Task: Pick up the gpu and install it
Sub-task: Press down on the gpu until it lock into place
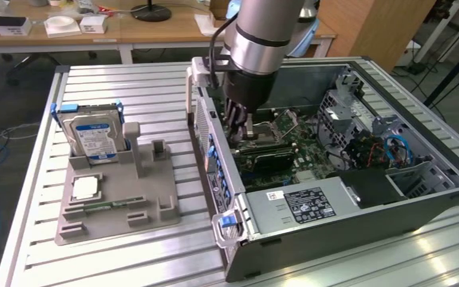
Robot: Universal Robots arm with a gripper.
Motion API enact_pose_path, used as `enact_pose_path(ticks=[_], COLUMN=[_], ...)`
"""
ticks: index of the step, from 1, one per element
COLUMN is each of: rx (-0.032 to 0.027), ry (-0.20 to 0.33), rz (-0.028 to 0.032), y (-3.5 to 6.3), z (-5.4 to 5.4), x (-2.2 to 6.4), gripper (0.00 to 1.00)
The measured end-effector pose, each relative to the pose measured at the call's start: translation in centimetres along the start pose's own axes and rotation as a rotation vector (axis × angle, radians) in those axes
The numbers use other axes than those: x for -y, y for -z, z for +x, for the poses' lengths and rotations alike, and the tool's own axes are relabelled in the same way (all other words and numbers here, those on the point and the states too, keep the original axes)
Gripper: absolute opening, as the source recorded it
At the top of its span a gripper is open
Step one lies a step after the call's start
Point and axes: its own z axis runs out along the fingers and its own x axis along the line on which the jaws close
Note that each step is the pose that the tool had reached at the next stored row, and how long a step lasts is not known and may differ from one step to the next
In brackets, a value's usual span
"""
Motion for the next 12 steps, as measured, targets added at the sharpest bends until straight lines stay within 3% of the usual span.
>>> enact_pose_path(ticks=[5, 12], rx=[0.0001, 0.0004], ry=[0.0, 0.0], rz=[0.0012, 0.0014], y=[-0.04, 0.02], z=[0.03, 0.03], x=[-0.48, -0.52], gripper=[0.11, 0.11])
